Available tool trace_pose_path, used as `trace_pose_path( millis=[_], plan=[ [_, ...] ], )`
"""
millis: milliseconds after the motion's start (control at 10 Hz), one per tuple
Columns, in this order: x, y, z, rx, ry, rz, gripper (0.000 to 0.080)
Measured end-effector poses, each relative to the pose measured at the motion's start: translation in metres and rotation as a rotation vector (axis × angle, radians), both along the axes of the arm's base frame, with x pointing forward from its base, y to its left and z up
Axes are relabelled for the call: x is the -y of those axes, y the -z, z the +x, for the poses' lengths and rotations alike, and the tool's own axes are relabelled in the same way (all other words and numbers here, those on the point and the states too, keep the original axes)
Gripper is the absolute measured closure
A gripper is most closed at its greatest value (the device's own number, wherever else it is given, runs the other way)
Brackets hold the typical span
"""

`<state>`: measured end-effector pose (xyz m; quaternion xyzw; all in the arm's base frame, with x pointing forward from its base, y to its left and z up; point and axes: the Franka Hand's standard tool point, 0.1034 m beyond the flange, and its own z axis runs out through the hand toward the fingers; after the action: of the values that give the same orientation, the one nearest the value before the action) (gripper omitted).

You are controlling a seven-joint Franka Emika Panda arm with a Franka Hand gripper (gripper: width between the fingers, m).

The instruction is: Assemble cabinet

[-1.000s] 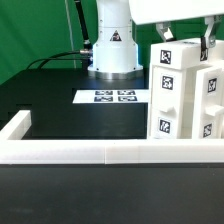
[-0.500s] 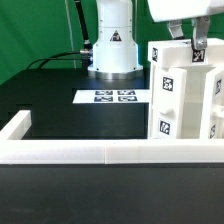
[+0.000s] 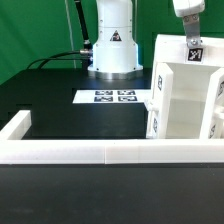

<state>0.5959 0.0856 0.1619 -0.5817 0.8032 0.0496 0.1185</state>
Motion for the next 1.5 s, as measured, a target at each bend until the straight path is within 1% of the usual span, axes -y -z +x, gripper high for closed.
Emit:
trace_pose_path(
  millis=[300,500,600,700,800,1000,1100,1300,1400,1500],
  plan=[
    [-0.003,-0.003,0.003,-0.02,0.154,0.05,0.0241],
    [-0.002,-0.003,0.003,-0.018,0.146,0.053,0.0241],
    [-0.003,-0.002,0.002,-0.017,0.137,0.052,0.0185],
    [-0.004,-0.003,0.002,-0.016,0.132,0.052,0.0048],
    [-0.008,-0.01,0.004,-0.003,0.12,0.06,0.0015],
    [-0.014,-0.028,0.008,0.024,0.111,0.074,0.0003],
    [-0.019,-0.036,0.012,0.036,0.11,0.084,0.0003],
    [-0.032,-0.042,0.018,0.049,0.091,0.09,0.0002],
    [-0.039,-0.04,0.02,0.048,0.082,0.091,0.0002],
    [-0.038,-0.04,0.02,0.05,0.073,0.089,0.0002]
  ],
)
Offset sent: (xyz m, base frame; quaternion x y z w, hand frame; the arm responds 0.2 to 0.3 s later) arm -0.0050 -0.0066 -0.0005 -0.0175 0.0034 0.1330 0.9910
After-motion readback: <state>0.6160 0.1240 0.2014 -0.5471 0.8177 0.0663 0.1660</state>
